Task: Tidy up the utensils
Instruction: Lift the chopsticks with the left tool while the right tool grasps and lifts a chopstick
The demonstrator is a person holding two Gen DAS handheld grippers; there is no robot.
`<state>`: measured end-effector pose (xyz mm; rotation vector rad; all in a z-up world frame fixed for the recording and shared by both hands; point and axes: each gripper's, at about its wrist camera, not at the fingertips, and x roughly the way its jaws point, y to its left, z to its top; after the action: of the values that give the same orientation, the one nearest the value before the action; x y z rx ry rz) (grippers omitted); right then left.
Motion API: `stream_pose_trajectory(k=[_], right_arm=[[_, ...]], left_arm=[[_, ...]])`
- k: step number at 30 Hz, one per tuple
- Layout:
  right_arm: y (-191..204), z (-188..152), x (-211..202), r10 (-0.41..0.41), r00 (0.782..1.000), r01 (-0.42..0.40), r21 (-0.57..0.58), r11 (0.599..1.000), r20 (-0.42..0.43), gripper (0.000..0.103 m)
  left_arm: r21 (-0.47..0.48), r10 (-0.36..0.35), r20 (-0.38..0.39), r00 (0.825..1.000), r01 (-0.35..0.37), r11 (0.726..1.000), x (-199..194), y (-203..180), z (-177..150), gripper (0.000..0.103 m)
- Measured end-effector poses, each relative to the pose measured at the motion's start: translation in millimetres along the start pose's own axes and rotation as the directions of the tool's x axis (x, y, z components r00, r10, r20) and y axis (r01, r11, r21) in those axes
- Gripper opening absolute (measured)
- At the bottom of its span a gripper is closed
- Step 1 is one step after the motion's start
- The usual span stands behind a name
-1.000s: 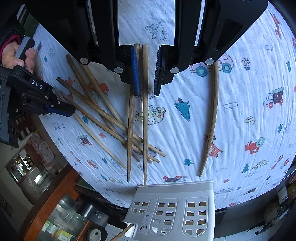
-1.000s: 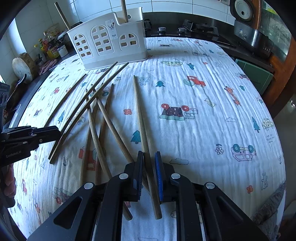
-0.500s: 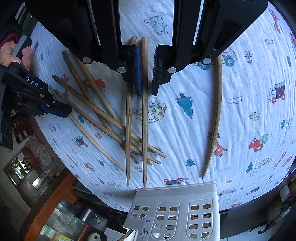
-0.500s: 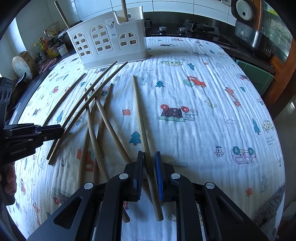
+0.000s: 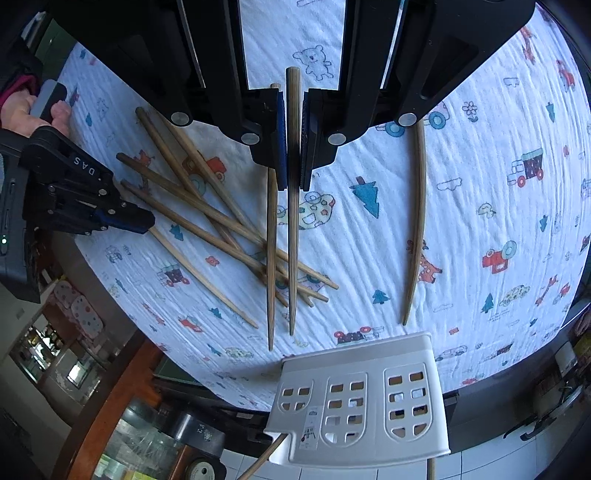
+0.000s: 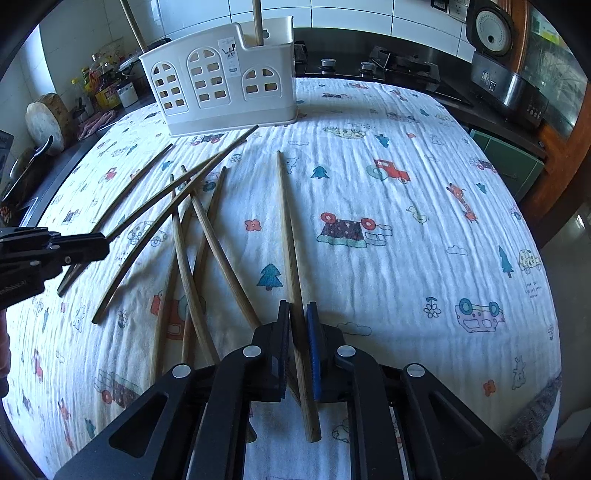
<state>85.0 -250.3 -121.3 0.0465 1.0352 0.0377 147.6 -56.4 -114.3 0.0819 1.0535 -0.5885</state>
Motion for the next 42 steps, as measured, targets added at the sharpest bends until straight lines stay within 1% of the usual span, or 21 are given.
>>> stream_pose_trajectory(k=[5,10,13,16,20,25,29,32,34,37,42], right_arm=[[0.2,5.2,-14.3,-0.002,0.999,0.002,-0.006,1.0,0.037,0.009],[2.2,17.0,-35.7,0.007,0.996,-0.006,-0.013,1.0,0.09,0.007],[5.1,23.9,-47.5,0.009,0.992,-0.006,-0.023,1.0,0.123,0.006],[8.0,29.0,-53.9,0.003,0.989,0.002,-0.039,0.999,0.147,0.006],[3.9,25.8,-46.7,-0.002,0.992,0.005,-0.02,1.0,0.127,0.007],[-10.6,8.3,-23.9,-0.013,0.998,0.013,0.012,1.0,0.055,0.01],[-20.1,-2.5,-10.3,-0.001,1.0,0.001,0.036,0.999,0.011,0.01],[-21.9,-6.4,-7.2,0.002,1.0,-0.003,0.041,0.999,0.012,0.012],[-21.7,-6.1,-6.5,-0.004,1.0,0.004,0.037,0.999,0.013,0.012],[-21.7,-5.3,-7.3,0.007,1.0,-0.008,0.036,0.999,0.017,0.012],[-23.2,-5.3,-4.3,-0.005,1.0,0.005,0.033,0.999,0.013,0.013]], left_arm=[[0.006,0.002,0.066,0.998,-0.003,1.0,-25.5,-0.5,9.6,0.005],[0.02,0.006,0.133,0.991,-0.009,1.0,-50.6,-0.6,22.9,0.005],[0.026,0.005,0.165,0.986,-0.01,1.0,-62.8,0.4,30.2,0.005],[0.028,0.009,0.18,0.984,-0.014,1.0,-66.9,1.4,34.6,0.005],[0.024,0.009,0.187,0.982,-0.014,1.0,-67.5,2.6,37.0,0.005],[0.024,0.011,0.193,0.981,-0.016,1.0,-67.2,2.6,38.3,0.005],[0.027,0.013,0.194,0.981,-0.019,0.999,-66.6,2.4,40.8,0.005],[0.032,0.016,0.195,0.981,-0.022,0.999,-66.9,1.9,42.9,0.005],[0.035,0.017,0.197,0.98,-0.024,0.999,-67.4,1.4,44.7,0.005],[0.038,0.019,0.2,0.98,-0.027,0.999,-68.3,0.6,46.9,0.005],[0.044,0.022,0.201,0.979,-0.031,0.999,-68.8,-0.8,48.6,0.005]])
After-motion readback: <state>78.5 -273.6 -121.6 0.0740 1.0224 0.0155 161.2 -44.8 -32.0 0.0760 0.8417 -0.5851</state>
